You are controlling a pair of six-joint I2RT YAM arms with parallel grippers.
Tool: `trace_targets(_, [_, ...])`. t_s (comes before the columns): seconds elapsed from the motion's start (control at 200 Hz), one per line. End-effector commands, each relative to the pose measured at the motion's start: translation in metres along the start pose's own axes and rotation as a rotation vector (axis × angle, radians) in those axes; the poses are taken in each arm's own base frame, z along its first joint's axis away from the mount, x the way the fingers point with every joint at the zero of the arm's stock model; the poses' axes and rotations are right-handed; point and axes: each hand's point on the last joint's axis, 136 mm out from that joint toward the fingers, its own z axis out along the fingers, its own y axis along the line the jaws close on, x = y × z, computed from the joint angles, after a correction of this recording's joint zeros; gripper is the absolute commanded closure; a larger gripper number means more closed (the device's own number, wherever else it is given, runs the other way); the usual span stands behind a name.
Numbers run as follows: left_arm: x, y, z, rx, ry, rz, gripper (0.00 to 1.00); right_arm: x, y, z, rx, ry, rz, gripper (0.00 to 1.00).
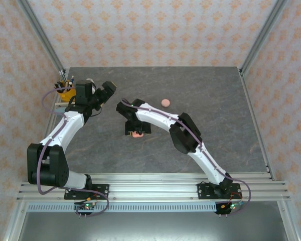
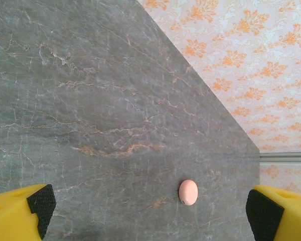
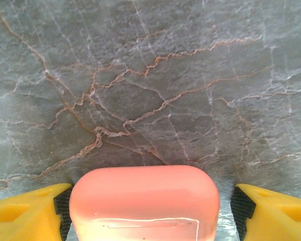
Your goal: Insert the wireless bluetooth earbuds into the charging case
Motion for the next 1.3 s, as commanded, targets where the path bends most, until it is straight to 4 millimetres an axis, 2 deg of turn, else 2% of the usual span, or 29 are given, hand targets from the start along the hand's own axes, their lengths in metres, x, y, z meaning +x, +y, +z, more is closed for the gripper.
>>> trace_targets(0.0, [-0.006, -0.004, -0.007, 0.023, -0.024, 0.001, 0.00, 0.003, 0.003, -0.013, -0.016, -0.015, -0.002, 0.19])
trace_targets(0.536, [-0.003, -0.002, -0.006, 0.024, -0.020, 0.000, 0.00, -0.005, 0.000, 0.003, 0.049, -0.016, -0.017, 0.26])
trace_targets(0.841, [-0.004, -0.002, -0.006, 0.023, -0.021, -0.001, 0.00, 0.002, -0.004, 0.008, 0.063, 0.007, -0.030, 0.23])
trace_targets(1.106, [-0.004, -0.002, -0.006, 0.023, -0.022, -0.002, 0.00, 0.008, -0.009, 0.017, 0.089, 0.033, -0.062, 0.26])
trace_targets(1.296, [-0.004, -0.002, -0.006, 0.022, -0.022, -0.005, 0.00, 0.010, -0.008, 0.016, 0.093, 0.037, -0.077, 0.29])
